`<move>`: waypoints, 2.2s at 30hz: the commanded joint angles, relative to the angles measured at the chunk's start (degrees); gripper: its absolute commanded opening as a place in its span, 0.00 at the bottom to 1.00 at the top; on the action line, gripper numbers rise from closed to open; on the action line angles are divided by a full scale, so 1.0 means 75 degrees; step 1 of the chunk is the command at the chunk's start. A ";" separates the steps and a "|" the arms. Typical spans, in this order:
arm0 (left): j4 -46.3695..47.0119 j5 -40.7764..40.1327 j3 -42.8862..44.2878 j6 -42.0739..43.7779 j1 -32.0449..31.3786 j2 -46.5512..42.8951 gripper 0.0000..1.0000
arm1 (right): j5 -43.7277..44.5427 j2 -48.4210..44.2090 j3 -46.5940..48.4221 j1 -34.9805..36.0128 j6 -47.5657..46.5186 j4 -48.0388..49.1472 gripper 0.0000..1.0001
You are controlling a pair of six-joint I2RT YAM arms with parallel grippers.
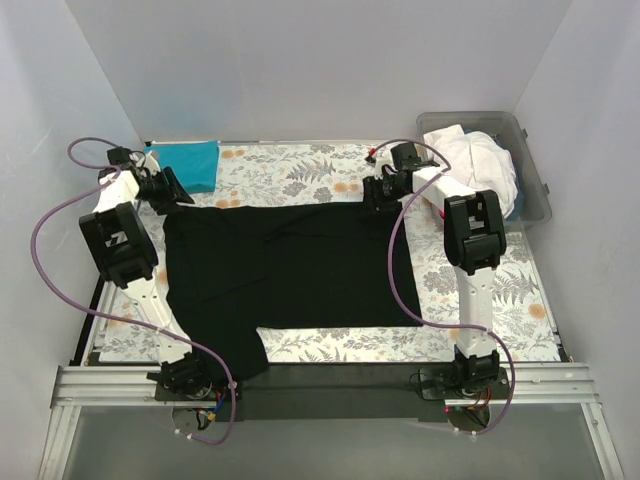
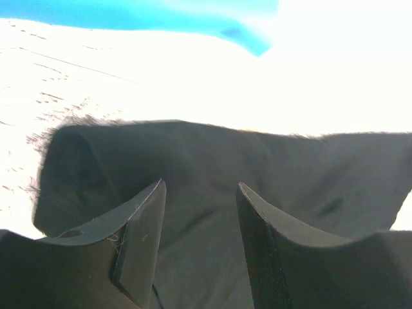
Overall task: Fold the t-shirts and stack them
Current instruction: Fold the tshirt
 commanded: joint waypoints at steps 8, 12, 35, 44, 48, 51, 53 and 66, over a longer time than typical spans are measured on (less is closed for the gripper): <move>0.0696 -0.1422 -0.0156 -0.0227 0.0228 0.0823 0.46 | 0.1337 0.0730 0.0858 -0.0342 -0.0694 -0.0505 0.47; 0.0591 -0.1574 0.0347 -0.0227 0.0240 0.1316 0.43 | 0.1185 0.0801 0.1175 -0.0413 -0.0799 -0.0622 0.47; -0.1192 0.0196 -0.1602 0.1788 0.0005 -0.1822 0.53 | 0.0892 -0.1274 0.0320 0.0279 -0.2675 -0.1689 0.61; -0.0405 -0.0508 -0.2604 0.1672 -0.0369 -0.1836 0.53 | 0.1477 -0.0185 0.0812 0.0314 -0.2651 -0.1677 0.60; -0.0218 -0.0929 -0.2756 0.1578 -0.0557 -0.1554 0.53 | 0.1887 0.0144 0.0859 0.0279 -0.2745 -0.1619 0.60; -0.0159 -0.1188 -0.2745 0.1566 -0.0732 -0.1250 0.52 | 0.2098 0.0390 0.0941 0.0151 -0.2745 -0.1560 0.58; -0.0112 -0.1258 -0.2652 0.1520 -0.0838 -0.0992 0.52 | 0.2286 0.0624 0.1104 0.0010 -0.2745 -0.1571 0.57; -0.0440 -0.0942 -0.0953 0.0934 -0.1811 0.0098 0.50 | 0.2860 0.0625 0.1351 -0.0716 -0.2921 -0.1583 0.57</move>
